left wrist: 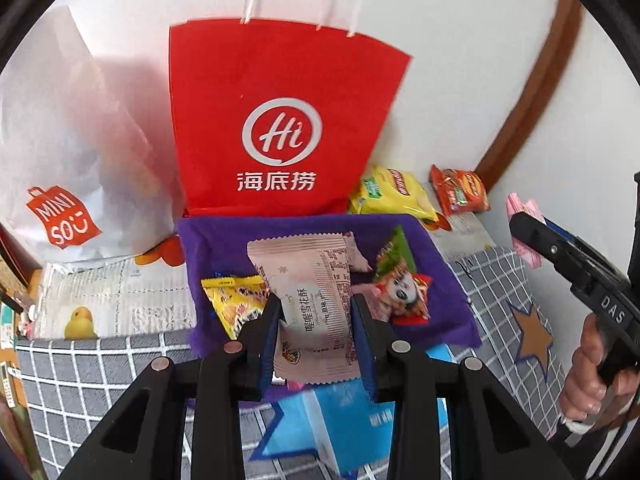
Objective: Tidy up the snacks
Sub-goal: 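Lift both pastries and carry them over the purple towel, then lower both pastries onto the towel and open both tools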
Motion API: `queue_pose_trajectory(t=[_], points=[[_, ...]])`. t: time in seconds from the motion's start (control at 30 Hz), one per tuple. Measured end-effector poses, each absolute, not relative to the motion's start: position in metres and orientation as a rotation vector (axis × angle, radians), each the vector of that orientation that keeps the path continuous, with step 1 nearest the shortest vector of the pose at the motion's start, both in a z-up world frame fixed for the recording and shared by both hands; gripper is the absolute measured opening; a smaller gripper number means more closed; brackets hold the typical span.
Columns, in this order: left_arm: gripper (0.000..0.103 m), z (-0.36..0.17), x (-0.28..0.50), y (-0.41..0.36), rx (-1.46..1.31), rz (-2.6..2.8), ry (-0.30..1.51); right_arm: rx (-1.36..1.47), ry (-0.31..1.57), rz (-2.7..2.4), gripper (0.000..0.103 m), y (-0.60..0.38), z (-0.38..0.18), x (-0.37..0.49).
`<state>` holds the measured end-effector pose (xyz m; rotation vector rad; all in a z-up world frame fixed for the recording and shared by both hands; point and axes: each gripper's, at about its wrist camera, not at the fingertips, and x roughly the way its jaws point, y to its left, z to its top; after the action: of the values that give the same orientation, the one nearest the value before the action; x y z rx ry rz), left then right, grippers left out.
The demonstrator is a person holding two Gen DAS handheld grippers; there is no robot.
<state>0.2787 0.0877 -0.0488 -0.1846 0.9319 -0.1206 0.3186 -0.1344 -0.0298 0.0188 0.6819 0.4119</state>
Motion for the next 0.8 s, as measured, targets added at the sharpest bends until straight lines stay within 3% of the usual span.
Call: queue_pose_trajectory(t=[0.8], points=[[0.032,-0.135,0.339,0.096,-0.225,-0.105,1.075,-0.067,0.922,0.432,0.052,-0.109,-0.133,0.393]])
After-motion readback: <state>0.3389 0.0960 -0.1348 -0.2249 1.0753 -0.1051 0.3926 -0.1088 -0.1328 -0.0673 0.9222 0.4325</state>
